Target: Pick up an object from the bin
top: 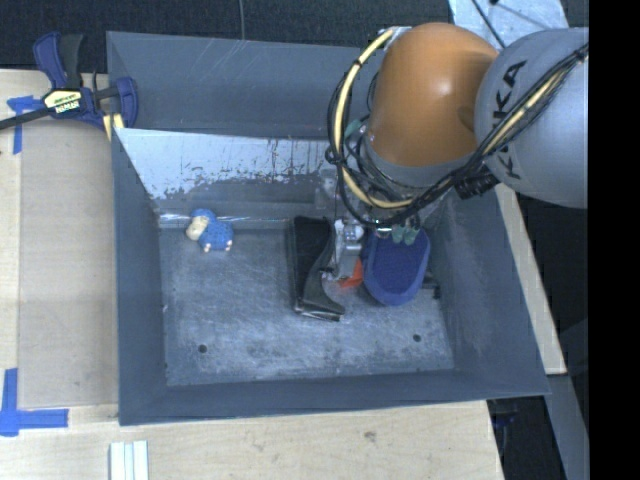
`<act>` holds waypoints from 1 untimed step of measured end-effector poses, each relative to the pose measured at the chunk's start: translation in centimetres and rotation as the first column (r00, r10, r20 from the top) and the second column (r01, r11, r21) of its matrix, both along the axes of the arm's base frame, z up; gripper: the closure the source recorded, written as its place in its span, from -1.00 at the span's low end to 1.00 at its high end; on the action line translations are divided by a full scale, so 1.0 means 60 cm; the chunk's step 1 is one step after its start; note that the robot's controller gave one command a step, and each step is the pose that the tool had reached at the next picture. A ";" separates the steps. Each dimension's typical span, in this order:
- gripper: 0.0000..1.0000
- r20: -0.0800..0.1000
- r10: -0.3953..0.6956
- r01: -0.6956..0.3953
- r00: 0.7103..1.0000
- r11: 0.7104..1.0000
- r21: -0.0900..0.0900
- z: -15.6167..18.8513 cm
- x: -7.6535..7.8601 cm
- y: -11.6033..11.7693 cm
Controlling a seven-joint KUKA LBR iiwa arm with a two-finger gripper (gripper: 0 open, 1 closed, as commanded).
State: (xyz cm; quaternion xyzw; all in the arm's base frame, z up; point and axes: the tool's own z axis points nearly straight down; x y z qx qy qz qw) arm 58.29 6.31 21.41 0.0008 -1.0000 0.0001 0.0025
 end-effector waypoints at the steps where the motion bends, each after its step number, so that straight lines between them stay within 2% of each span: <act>1: -1.00 0.001 0.051 -0.051 0.999 0.999 -0.001 -0.109 0.053 -0.029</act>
Offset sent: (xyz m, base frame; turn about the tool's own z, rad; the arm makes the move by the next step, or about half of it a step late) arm 0.0319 -0.0155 -0.0612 -0.0519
